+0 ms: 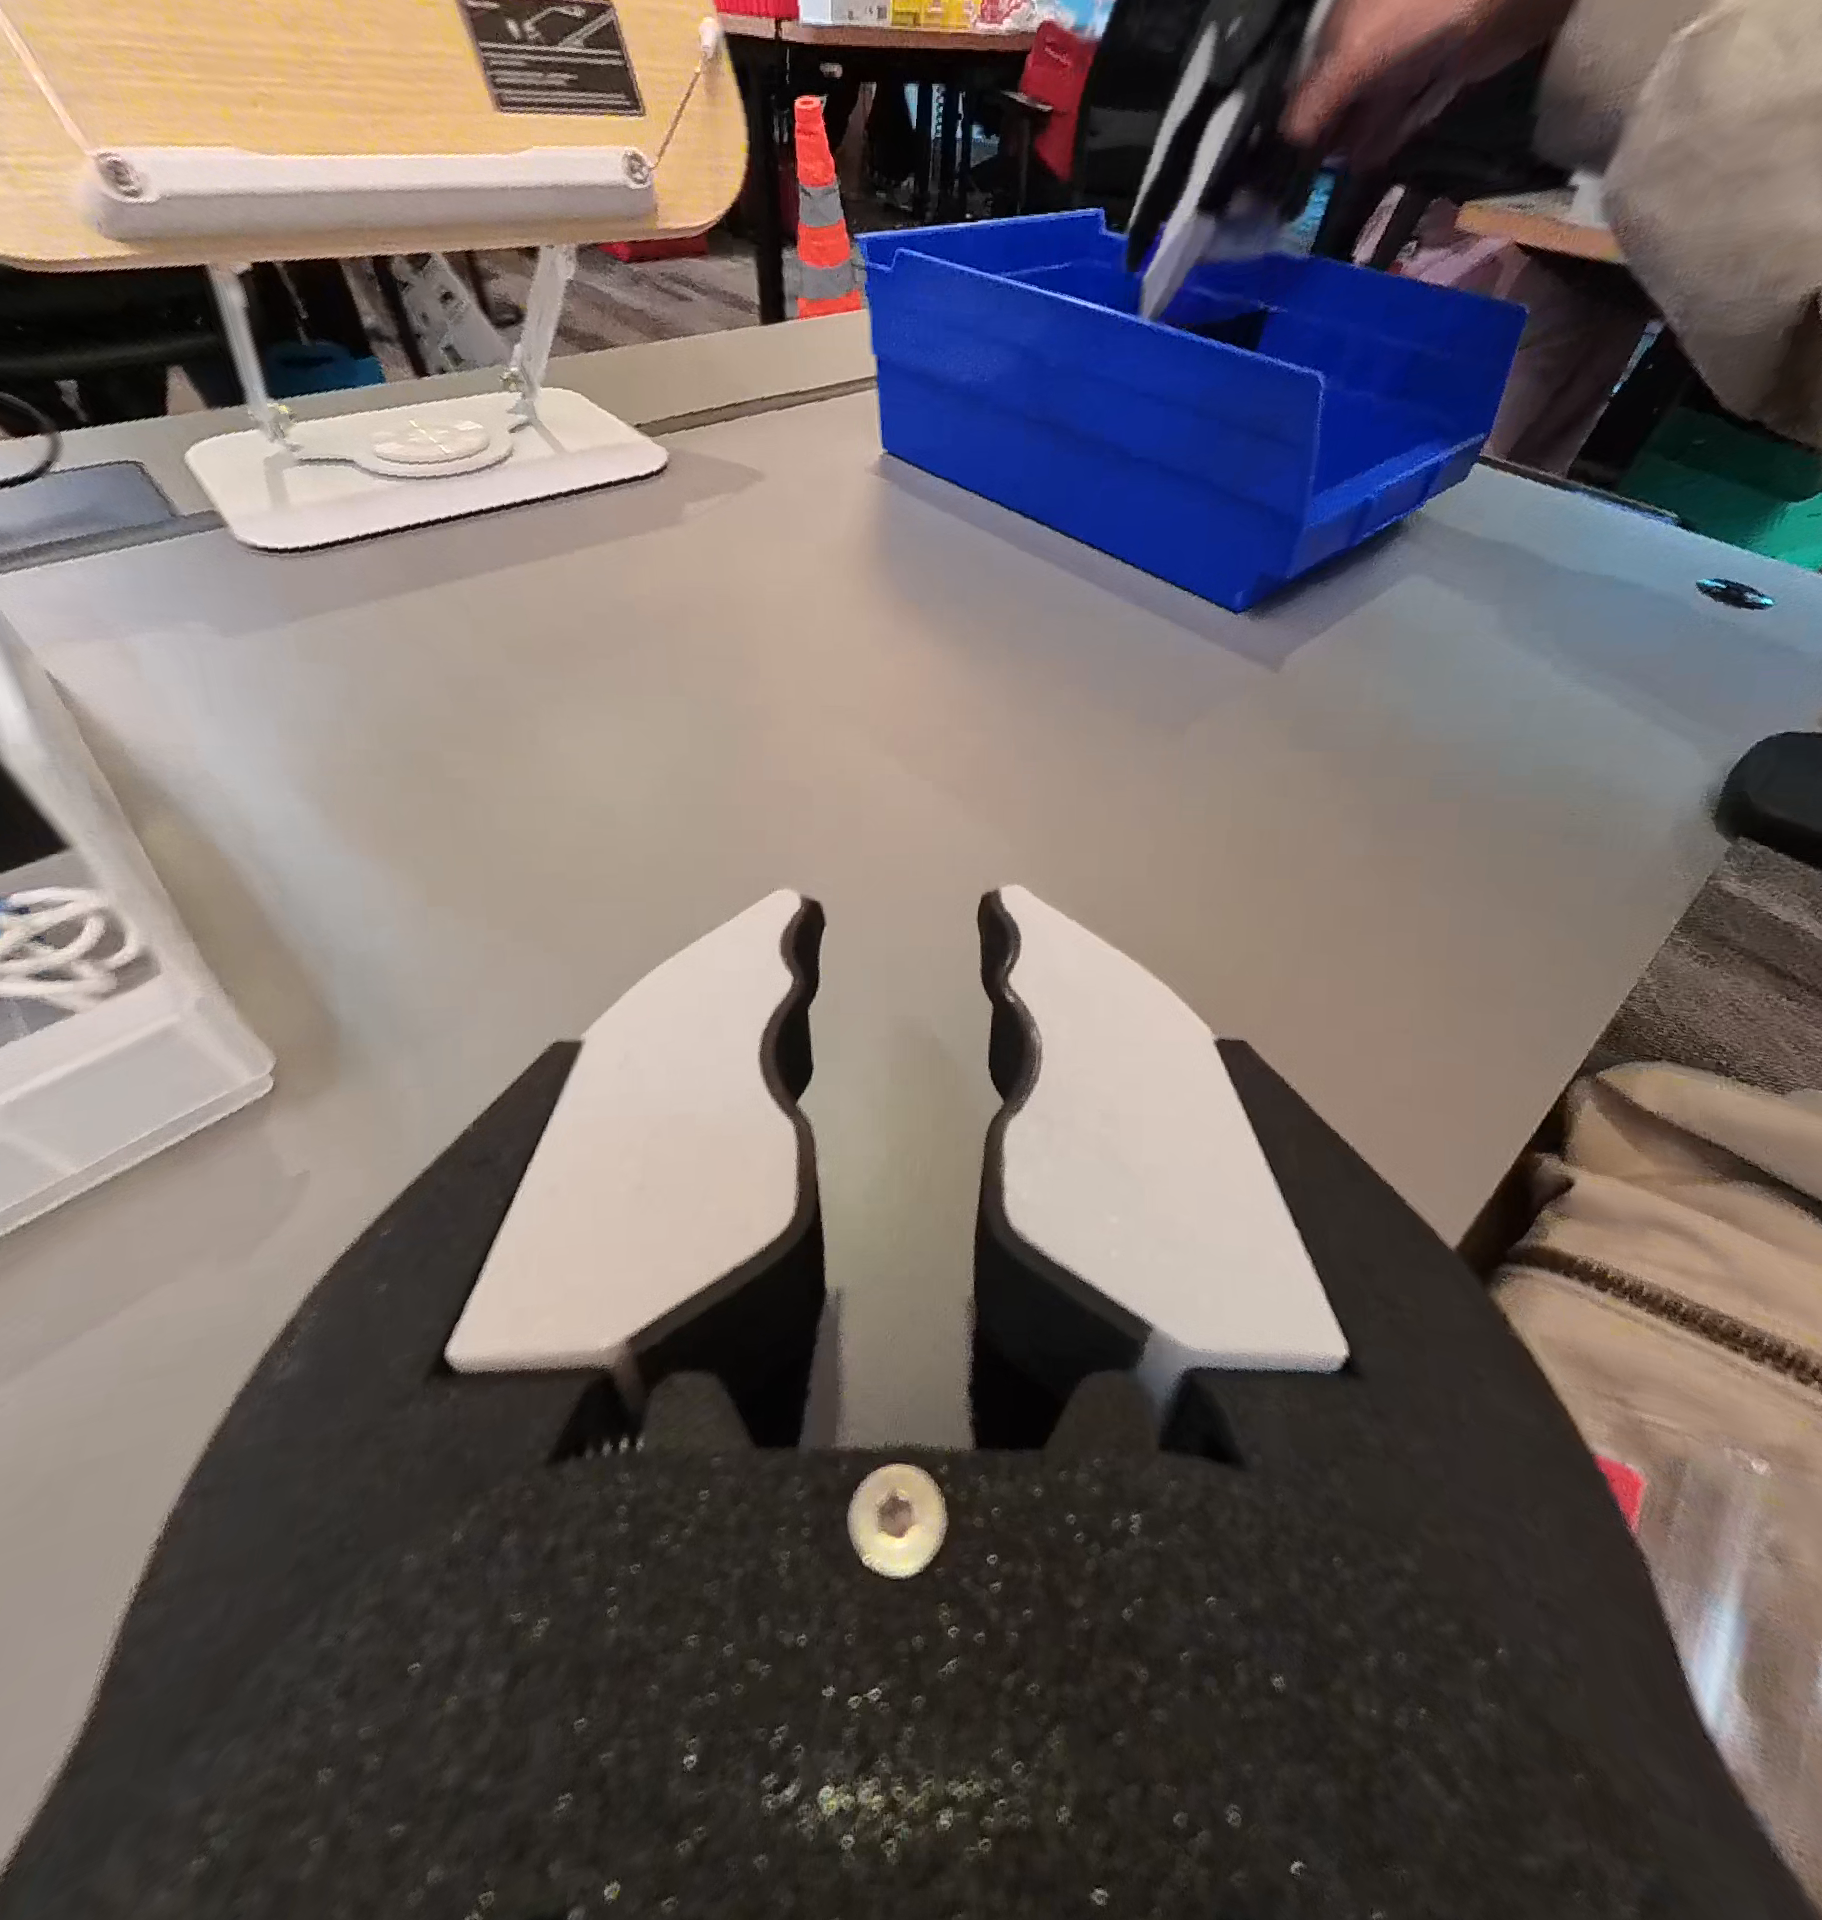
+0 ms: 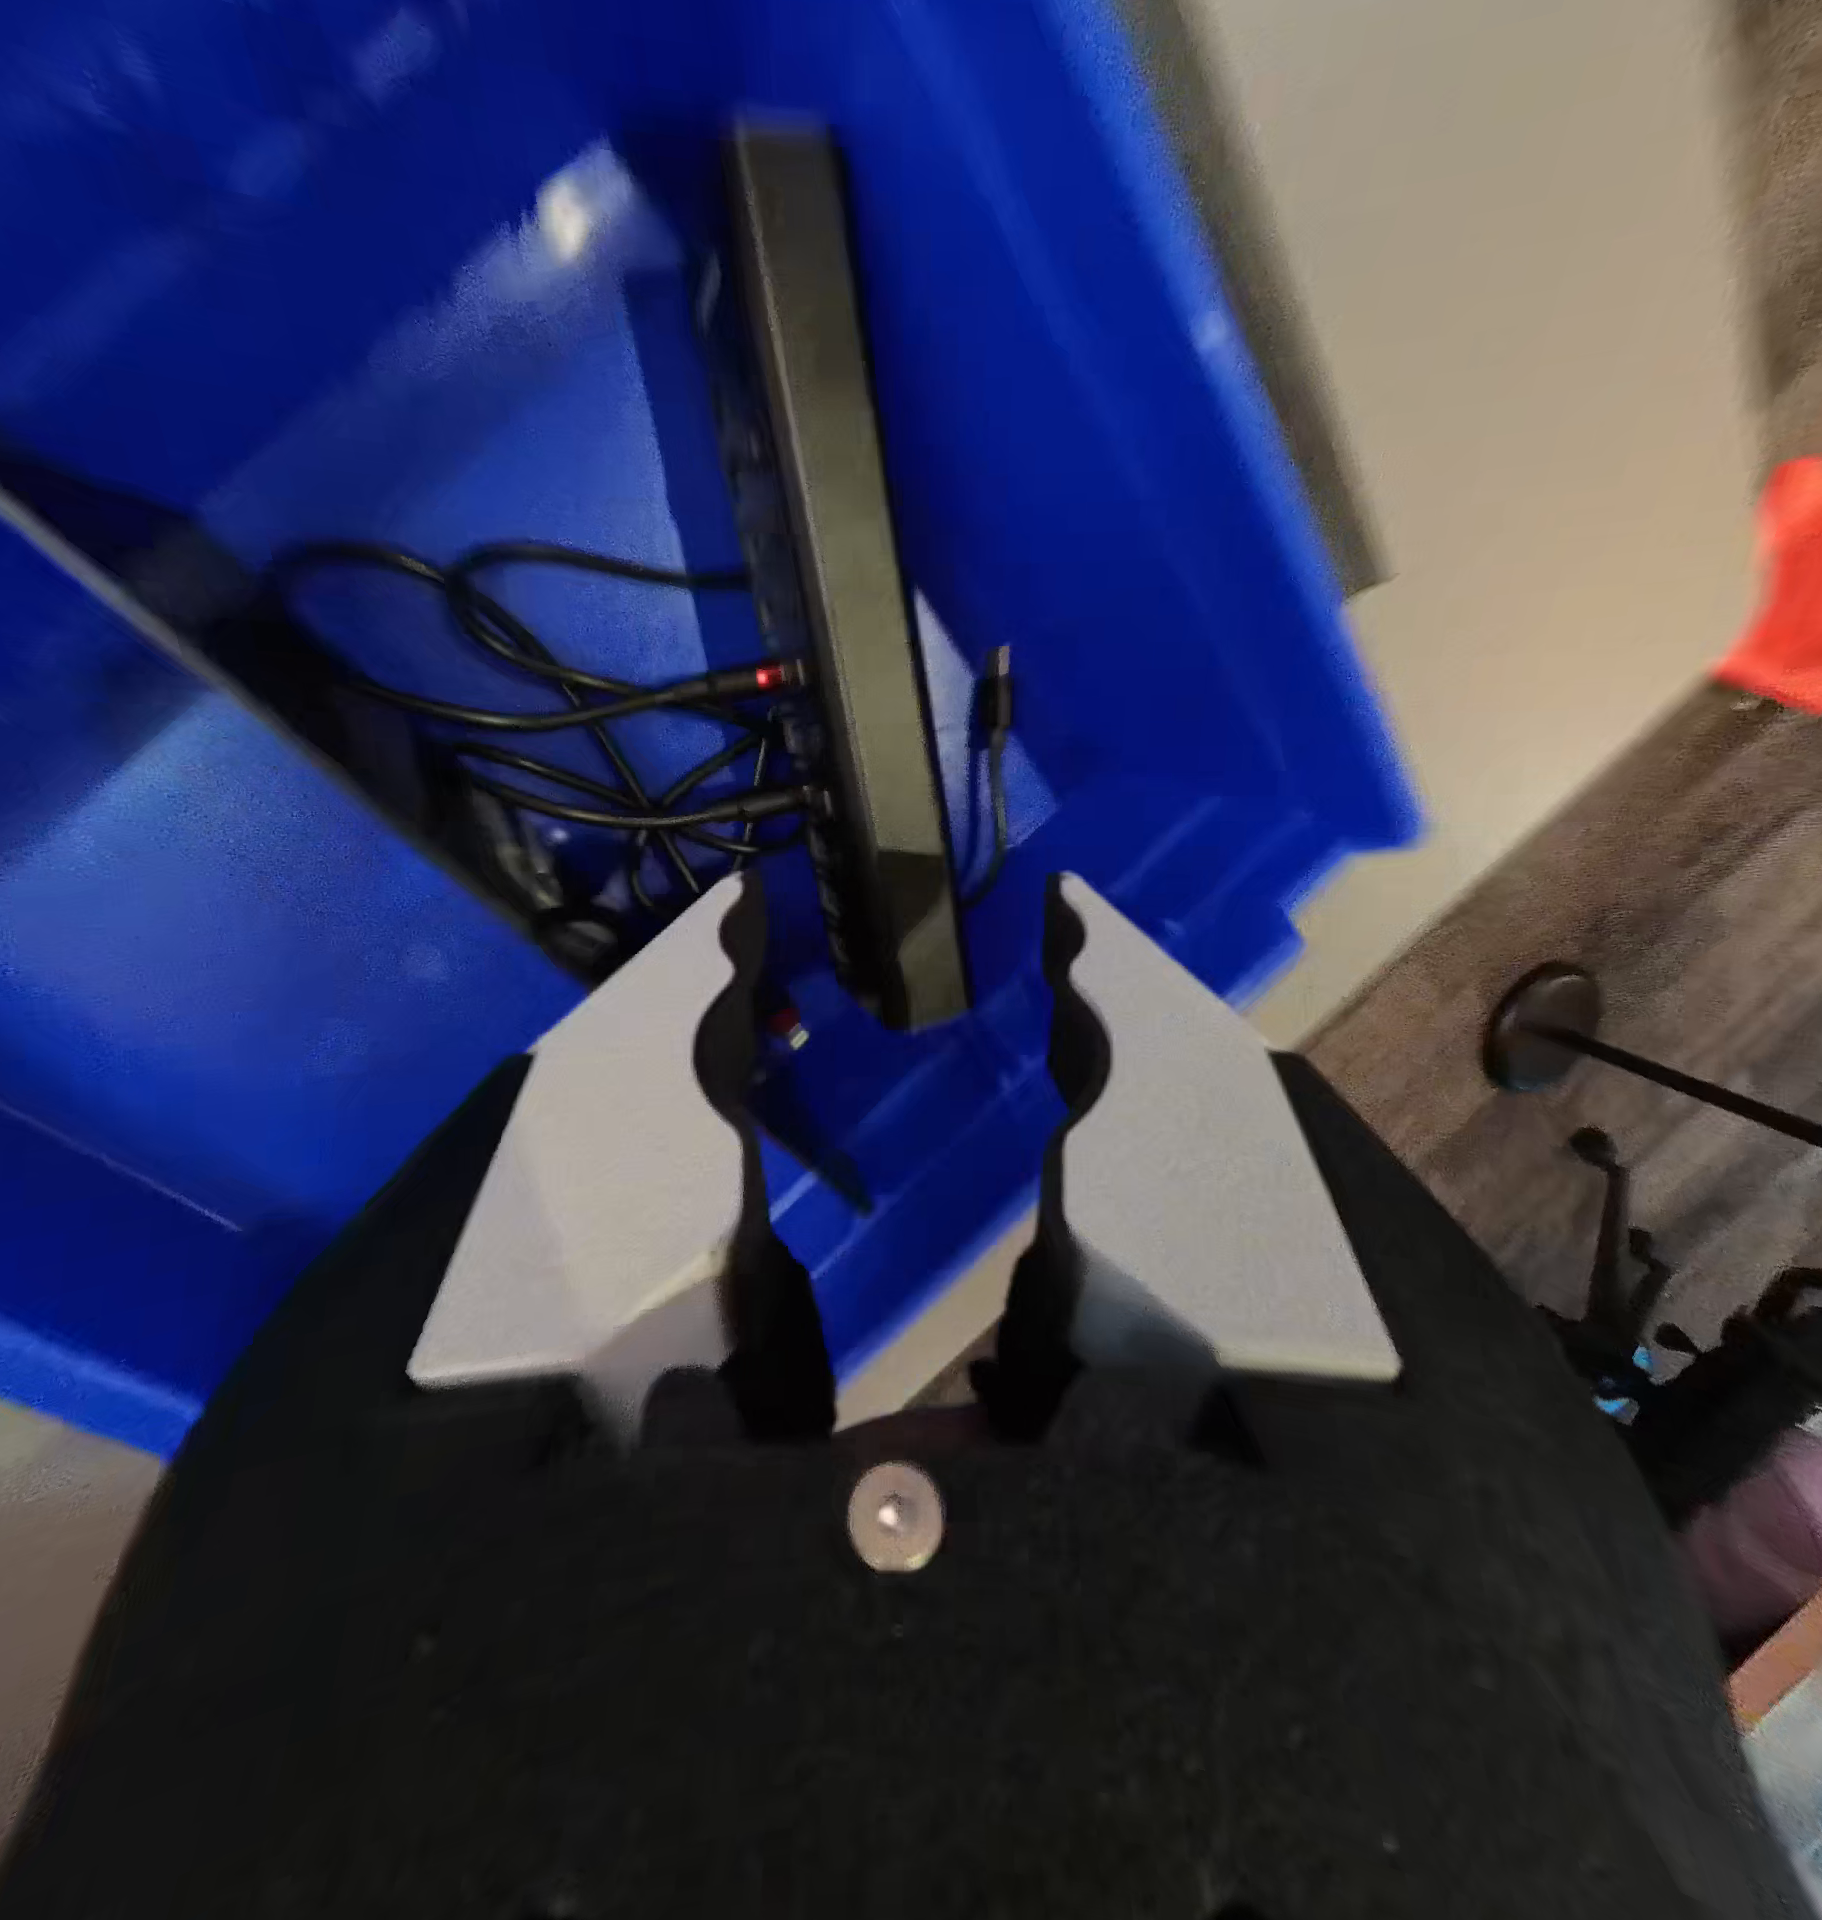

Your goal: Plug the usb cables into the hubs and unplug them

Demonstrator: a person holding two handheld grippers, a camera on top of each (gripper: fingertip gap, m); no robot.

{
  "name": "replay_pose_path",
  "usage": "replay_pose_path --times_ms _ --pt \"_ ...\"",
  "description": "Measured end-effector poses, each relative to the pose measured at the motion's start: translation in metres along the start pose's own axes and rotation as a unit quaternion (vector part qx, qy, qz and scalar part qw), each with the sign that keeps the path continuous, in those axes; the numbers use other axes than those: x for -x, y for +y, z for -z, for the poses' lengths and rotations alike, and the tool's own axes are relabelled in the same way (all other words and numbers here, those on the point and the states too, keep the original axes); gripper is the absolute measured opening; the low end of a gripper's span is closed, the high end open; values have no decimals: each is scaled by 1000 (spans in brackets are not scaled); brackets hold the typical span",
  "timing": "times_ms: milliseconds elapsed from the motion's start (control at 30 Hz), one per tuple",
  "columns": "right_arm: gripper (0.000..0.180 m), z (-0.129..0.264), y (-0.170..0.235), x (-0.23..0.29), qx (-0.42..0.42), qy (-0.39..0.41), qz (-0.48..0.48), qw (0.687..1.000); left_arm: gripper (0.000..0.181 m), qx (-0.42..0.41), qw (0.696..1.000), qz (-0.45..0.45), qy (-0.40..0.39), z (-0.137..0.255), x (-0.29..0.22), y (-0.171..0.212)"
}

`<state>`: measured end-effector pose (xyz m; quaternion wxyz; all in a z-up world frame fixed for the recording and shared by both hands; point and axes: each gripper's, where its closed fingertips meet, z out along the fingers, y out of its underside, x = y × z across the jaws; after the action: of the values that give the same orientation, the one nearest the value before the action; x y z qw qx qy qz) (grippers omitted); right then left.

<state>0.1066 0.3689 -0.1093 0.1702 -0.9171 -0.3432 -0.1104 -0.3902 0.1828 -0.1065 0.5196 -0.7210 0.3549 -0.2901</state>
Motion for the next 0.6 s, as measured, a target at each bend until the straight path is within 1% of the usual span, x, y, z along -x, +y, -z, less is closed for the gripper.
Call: replay_pose_path --times_ms 67,100,133,167,200,267,300,333,400,433,467,500,533,567,600 --pt "53 49 -18 6 -88 51 -29 994 30 -6 1000 7 -13 11 8 2" --pt "55 74 -30 23 -145 53 -54 987 30 -10 1000 13 -20 16 13 2" --pt "53 96 -42 50 -209 35 -86 974 30 -14 999 19 -26 19 18 0" --pt "48 114 -54 80 -269 9 -135 954 31 -17 999 26 -30 21 23 -2" --pt "44 128 -65 114 -325 -33 -190 926 34 -17 999 33 -29 22 28 -4" --pt "44 148 -92 200 -435 -171 -236 852 38 -10 999 41 -18 21 33 -5" --pt "44 144 -100 239 -457 -222 -251 824 38 -3 999 42 -2 20 34 -3" --pt "45 129 -104 278 -450 -261 -253 816 39 2 999 44 17 20 33 -2" --pt "45 93 -105 353 -405 -332 -218 824 40 5 998 47 50 22 35 -4" --pt "45 83 -105 377 -398 -354 -214 819 41 1 998 44 55 25 41 -9" --pt "45 78 -107 389 -394 -371 -233 808 42 -8 998 33 57 28 50 -18" --pt "46 85 -110 398 -393 -398 -233 795 43 -15 998 15 55 31 62 -28" --pt "46 95 -113 404 -404 -413 -212 788 42 -8 999 -6 46 34 79 -38" --pt "46 96 -114 402 -413 -400 -195 795 37 19 999 -20 39 35 99 -44" --pt "46 91 -114 398 -414 -374 -185 809 37 59 997 -20 42 35 118 -50"
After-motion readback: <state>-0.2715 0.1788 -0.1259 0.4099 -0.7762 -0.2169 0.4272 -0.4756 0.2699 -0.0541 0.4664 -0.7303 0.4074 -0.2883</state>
